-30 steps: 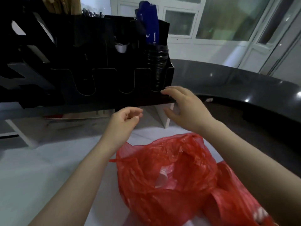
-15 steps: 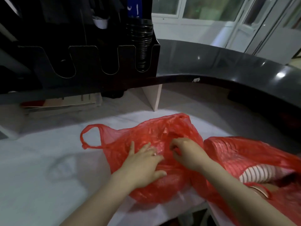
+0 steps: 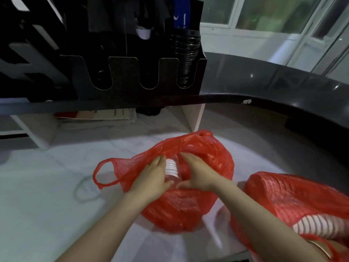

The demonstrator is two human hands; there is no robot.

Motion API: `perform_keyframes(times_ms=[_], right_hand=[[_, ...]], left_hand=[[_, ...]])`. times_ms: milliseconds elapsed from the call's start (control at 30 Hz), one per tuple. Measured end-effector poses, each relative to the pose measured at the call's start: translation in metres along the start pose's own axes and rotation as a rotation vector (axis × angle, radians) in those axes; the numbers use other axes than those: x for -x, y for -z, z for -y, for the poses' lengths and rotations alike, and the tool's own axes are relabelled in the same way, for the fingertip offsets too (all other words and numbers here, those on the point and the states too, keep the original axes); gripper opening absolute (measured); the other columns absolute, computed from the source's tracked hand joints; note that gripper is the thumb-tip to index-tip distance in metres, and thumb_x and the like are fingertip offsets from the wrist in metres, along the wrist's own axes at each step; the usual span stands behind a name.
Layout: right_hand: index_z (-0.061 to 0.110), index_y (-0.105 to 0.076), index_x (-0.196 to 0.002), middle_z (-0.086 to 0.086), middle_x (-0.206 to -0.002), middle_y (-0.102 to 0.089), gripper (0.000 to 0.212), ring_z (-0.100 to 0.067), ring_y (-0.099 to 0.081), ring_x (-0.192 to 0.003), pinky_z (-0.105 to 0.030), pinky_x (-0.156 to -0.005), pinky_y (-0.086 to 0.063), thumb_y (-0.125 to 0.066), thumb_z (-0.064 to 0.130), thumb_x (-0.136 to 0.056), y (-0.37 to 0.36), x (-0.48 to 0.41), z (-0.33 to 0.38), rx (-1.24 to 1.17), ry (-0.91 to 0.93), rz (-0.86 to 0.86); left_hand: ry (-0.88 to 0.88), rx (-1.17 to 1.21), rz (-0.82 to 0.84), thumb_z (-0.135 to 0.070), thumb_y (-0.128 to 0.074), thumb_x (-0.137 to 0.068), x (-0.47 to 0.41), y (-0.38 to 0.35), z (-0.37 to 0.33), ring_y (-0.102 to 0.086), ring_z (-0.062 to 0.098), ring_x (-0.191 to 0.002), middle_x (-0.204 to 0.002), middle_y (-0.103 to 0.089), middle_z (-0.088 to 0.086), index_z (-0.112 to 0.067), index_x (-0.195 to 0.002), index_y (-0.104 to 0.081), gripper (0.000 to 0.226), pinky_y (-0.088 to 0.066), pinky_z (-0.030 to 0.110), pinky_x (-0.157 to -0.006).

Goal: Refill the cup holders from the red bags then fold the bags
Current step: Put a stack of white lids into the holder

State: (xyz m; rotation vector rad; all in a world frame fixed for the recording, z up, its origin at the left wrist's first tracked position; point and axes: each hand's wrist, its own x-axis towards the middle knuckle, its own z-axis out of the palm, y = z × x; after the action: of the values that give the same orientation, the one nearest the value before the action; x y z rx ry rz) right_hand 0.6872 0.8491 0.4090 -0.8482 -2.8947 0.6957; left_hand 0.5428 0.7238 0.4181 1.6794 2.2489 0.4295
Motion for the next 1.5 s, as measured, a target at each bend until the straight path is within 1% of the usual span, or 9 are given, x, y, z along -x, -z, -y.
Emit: perform_keyframes(times_ms=[133, 233, 433, 633, 867, 1133, 1267, 1367, 1500], right_hand=[[0.023, 0.008, -0.152, -0.009, -0.16, 0.009, 0.132, -0.023, 0.011, -0.147, -0.039, -0.12, -0.007, -0.085, 0.048, -0.062, -0.012, -0.029, 0.003, -0.125, -0.091, 0.191], [0.022, 0.011, -0.152, -0.008, -0.16, 0.007, 0.132, -0.022, 0.006, -0.147, -0.039, -0.12, -0.01, -0.085, 0.044, -0.063, -0.013, -0.042, 0.005, -0.2, -0.077, 0.215], [0.013, -0.011, -0.152, -0.013, -0.15, -0.024, 0.108, -0.027, -0.023, -0.141, -0.032, -0.115, -0.025, -0.078, 0.032, -0.07, -0.019, -0.045, 0.007, -0.098, 0.048, 0.068], [0.012, -0.047, -0.131, -0.005, -0.121, -0.054, 0.064, -0.021, -0.051, -0.113, -0.025, -0.091, -0.039, -0.071, 0.031, -0.075, -0.019, -0.041, 0.002, -0.046, 0.1, -0.007], [0.019, -0.049, -0.121, 0.009, -0.096, -0.061, 0.053, -0.015, -0.06, -0.087, -0.02, -0.063, -0.039, -0.068, 0.036, -0.075, 0.009, -0.037, -0.002, -0.185, -0.015, -0.241], [0.049, -0.043, -0.115, 0.034, -0.096, -0.054, 0.051, 0.015, -0.052, -0.094, -0.001, -0.069, -0.04, -0.071, 0.035, -0.075, 0.038, -0.035, 0.021, -0.553, 0.01, -0.626], [0.065, -0.033, -0.109, 0.034, -0.108, -0.052, 0.054, 0.009, -0.054, -0.1, -0.004, -0.074, -0.044, -0.064, 0.047, -0.069, 0.042, -0.043, 0.045, -0.702, 0.062, -0.635], [0.054, -0.035, -0.116, 0.021, -0.112, -0.055, 0.062, 0.002, -0.058, -0.099, -0.01, -0.072, -0.047, -0.07, 0.035, -0.068, 0.035, -0.049, 0.07, -0.753, 0.163, -0.58], [0.046, -0.031, -0.118, 0.026, -0.119, -0.05, 0.069, 0.002, -0.057, -0.105, -0.015, -0.07, -0.051, -0.077, 0.037, -0.067, 0.031, -0.051, 0.104, -0.789, 0.345, -0.359]], left_hand=[[0.019, 0.009, 0.024, -0.032, -0.067, -0.084, 0.001, 0.002, 0.009, -0.02, 0.018, -0.143, -0.157, -0.016, 0.004, -0.011, -0.152, -0.012, 0.09, -0.019, 0.026, -0.114], [0.04, 0.009, 0.026, -0.03, -0.066, -0.084, 0.0, 0.001, 0.015, -0.021, 0.018, -0.143, -0.157, -0.018, 0.005, -0.01, -0.151, -0.013, 0.088, -0.02, 0.026, -0.114], [0.17, 0.071, 0.02, -0.028, -0.068, -0.083, -0.004, -0.006, 0.019, -0.01, 0.019, -0.146, -0.16, 0.0, 0.01, -0.007, -0.151, -0.001, 0.098, -0.017, 0.026, -0.115], [0.211, 0.101, 0.013, -0.03, -0.073, -0.079, -0.015, -0.009, 0.024, -0.009, 0.02, -0.146, -0.16, 0.004, 0.011, -0.013, -0.152, 0.001, 0.105, -0.017, 0.024, -0.113], [0.256, 0.17, -0.209, -0.042, -0.073, -0.077, -0.023, -0.005, 0.035, -0.029, 0.014, -0.139, -0.154, -0.03, 0.0, -0.021, -0.149, -0.027, 0.087, -0.027, 0.026, -0.109], [0.268, 0.209, -0.485, -0.053, -0.06, -0.083, -0.025, 0.039, 0.003, -0.06, 0.015, -0.106, -0.117, -0.066, -0.009, -0.03, -0.127, -0.057, 0.05, -0.048, 0.034, -0.087], [0.316, 0.718, -0.575, -0.054, -0.046, -0.088, -0.018, 0.054, -0.019, -0.05, 0.004, -0.119, -0.132, -0.053, -0.012, -0.033, -0.138, -0.042, 0.054, -0.042, 0.023, -0.097], [0.397, 1.03, -0.517, -0.083, -0.037, -0.073, -0.01, 0.062, -0.027, -0.041, 0.012, -0.13, -0.142, -0.042, -0.008, -0.038, -0.144, -0.023, 0.086, -0.036, 0.037, -0.108], [0.456, 1.207, -0.543, -0.085, -0.051, -0.056, 0.007, 0.078, -0.007, -0.057, 0.022, -0.115, -0.132, -0.054, 0.003, -0.038, -0.144, -0.019, 0.105, -0.05, 0.046, -0.094]])
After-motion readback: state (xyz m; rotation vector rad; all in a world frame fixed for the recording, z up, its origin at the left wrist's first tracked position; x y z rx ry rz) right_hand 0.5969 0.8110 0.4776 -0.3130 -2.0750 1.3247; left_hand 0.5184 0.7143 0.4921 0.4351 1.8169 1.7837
